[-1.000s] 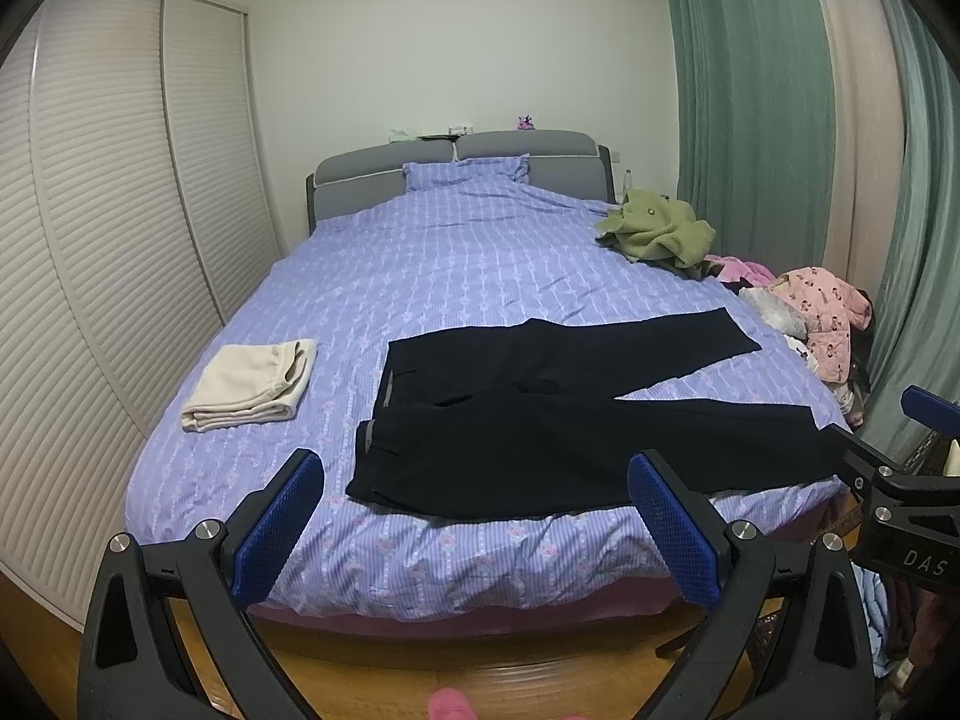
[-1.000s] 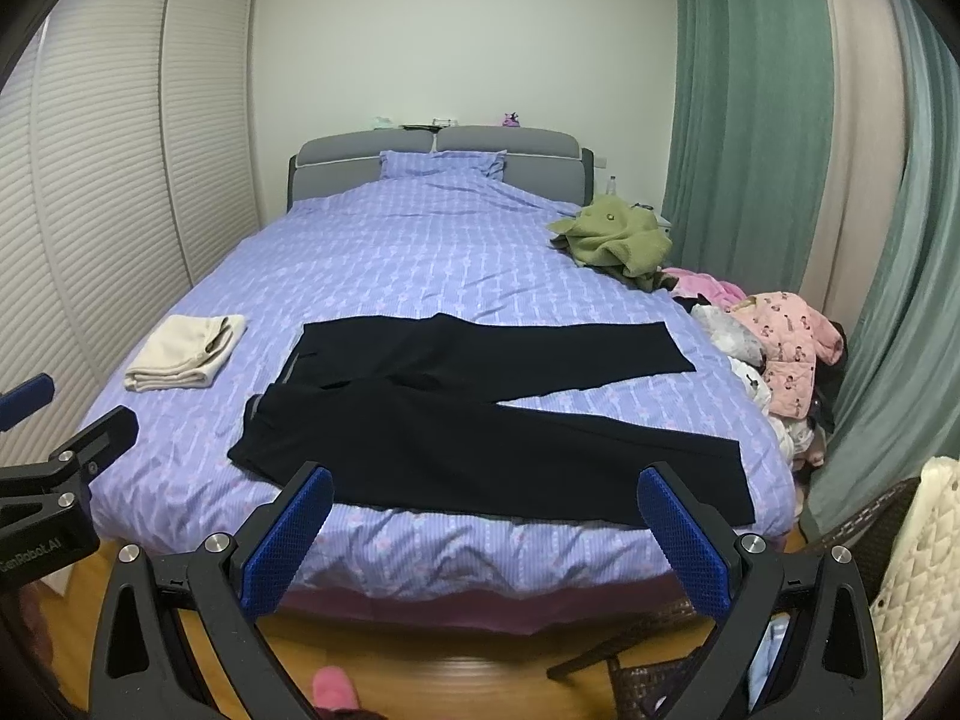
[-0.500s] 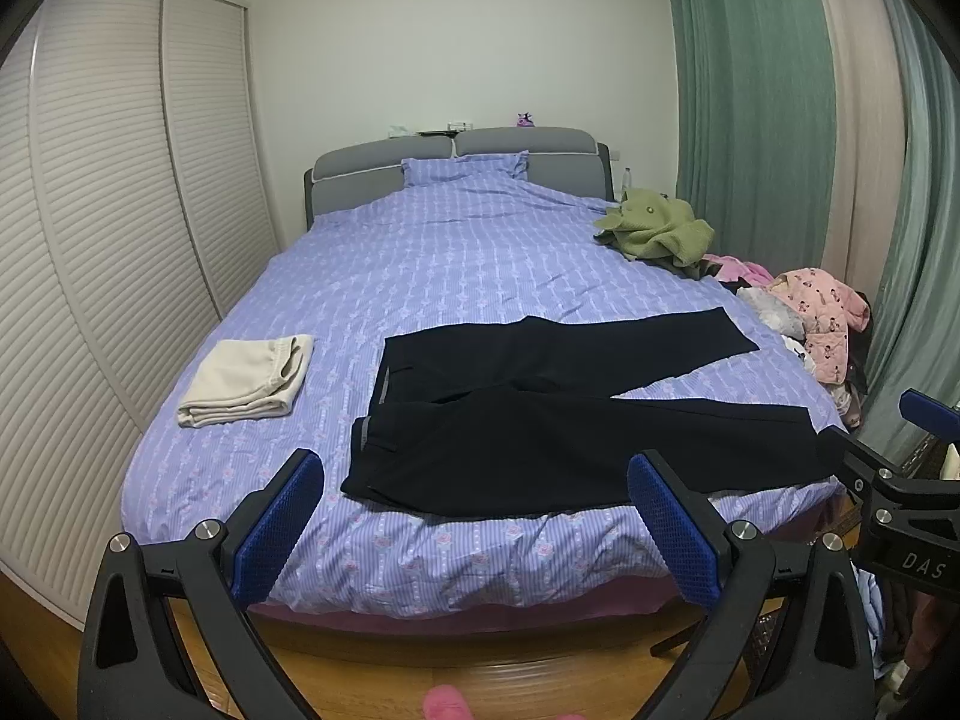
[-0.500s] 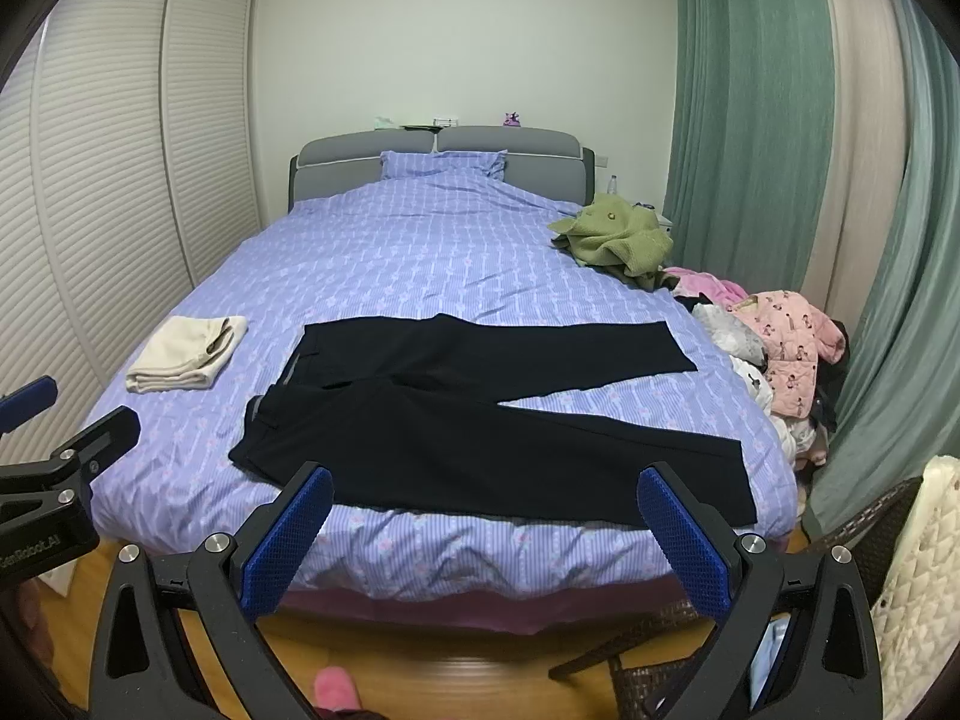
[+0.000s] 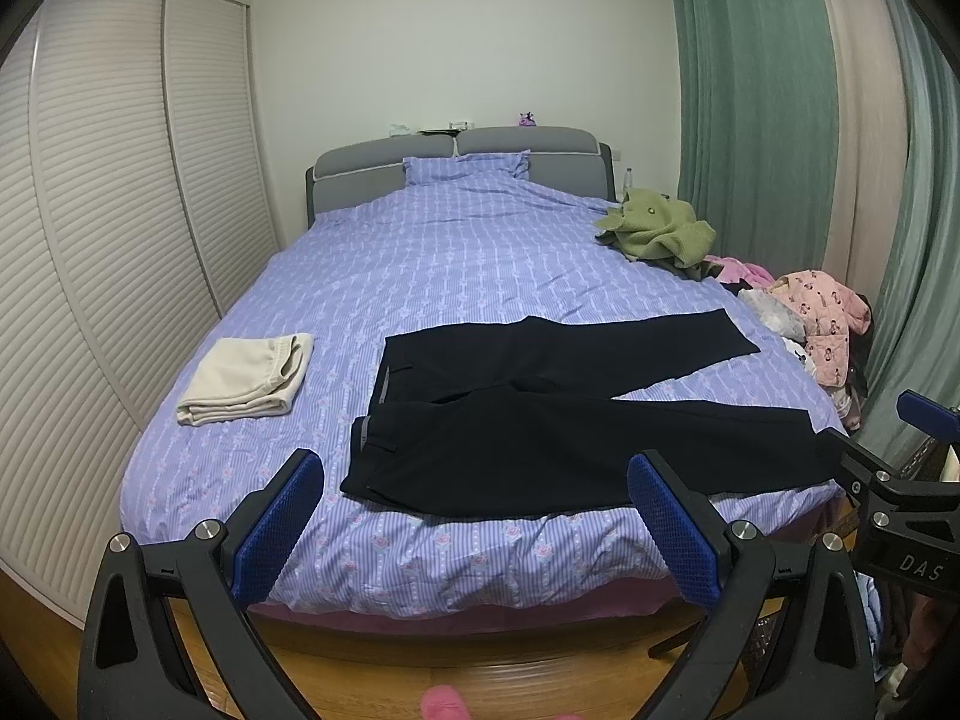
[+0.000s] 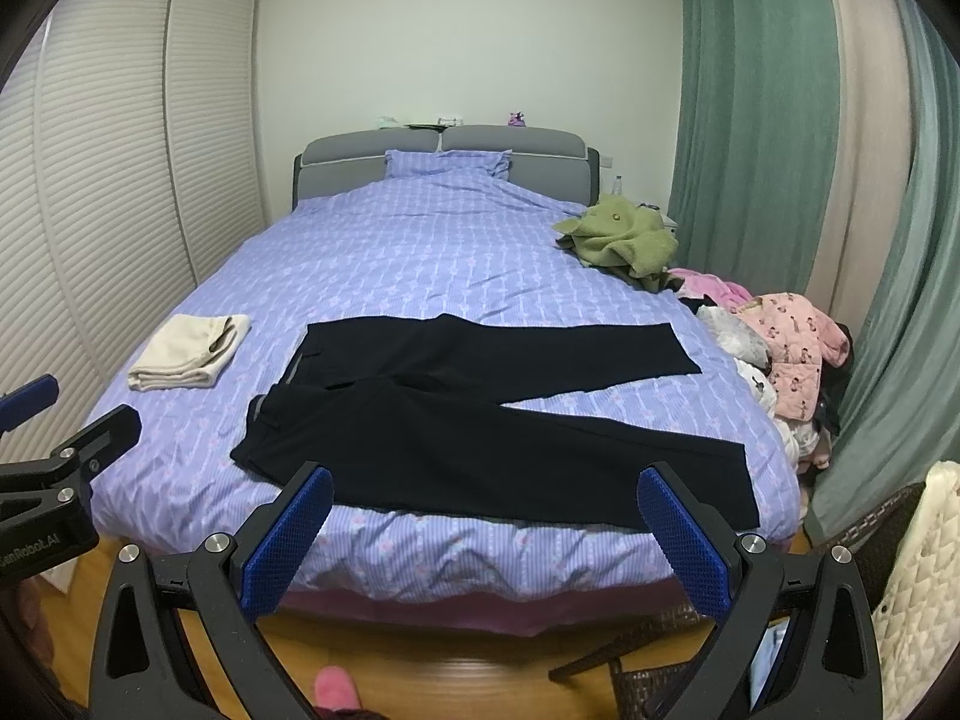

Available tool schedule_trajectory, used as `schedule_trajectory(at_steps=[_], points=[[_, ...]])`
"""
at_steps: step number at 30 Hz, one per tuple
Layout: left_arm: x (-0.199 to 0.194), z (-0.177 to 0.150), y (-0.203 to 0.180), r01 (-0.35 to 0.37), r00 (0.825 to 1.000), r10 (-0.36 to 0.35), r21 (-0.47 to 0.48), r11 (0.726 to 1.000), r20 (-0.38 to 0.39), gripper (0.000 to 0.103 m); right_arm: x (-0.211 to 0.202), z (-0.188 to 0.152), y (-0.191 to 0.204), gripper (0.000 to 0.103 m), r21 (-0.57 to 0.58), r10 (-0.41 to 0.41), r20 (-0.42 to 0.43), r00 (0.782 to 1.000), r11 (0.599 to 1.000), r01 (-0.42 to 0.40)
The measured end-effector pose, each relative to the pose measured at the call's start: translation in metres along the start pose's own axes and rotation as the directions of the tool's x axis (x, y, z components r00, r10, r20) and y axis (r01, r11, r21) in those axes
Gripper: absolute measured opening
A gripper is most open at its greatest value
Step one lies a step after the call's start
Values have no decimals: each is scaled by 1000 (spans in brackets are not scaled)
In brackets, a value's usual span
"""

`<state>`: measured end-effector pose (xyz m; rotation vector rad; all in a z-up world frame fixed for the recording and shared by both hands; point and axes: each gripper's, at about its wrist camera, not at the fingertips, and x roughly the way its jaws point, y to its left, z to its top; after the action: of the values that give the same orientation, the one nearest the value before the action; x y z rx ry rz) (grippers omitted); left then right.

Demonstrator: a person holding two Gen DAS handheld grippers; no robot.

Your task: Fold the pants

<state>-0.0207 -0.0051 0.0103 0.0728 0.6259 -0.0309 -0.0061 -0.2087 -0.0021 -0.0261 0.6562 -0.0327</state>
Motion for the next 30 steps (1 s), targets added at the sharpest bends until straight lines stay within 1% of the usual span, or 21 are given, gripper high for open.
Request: schedule_trajectory(at_steps=[12,19,25,30], points=[[2,1,0,1,1000,-1,-5,1000,-7,103,4,1,0,103,-6,7,-13,1000,1000,-7],[17,0,1,-10,999,9,-13,1000,-40,103,14,0,-3,103,-7,11,-35,999,1000,-11],[34,-3,5,-34,996,32,-26,999,-78,103,35,-4,-1,103,-10,21,-72,997,1000,-21],[59,-13,18,-82,991,79,-30,996,-105,103,63,-12,7,103,-2,45,-106,993,999,-46]])
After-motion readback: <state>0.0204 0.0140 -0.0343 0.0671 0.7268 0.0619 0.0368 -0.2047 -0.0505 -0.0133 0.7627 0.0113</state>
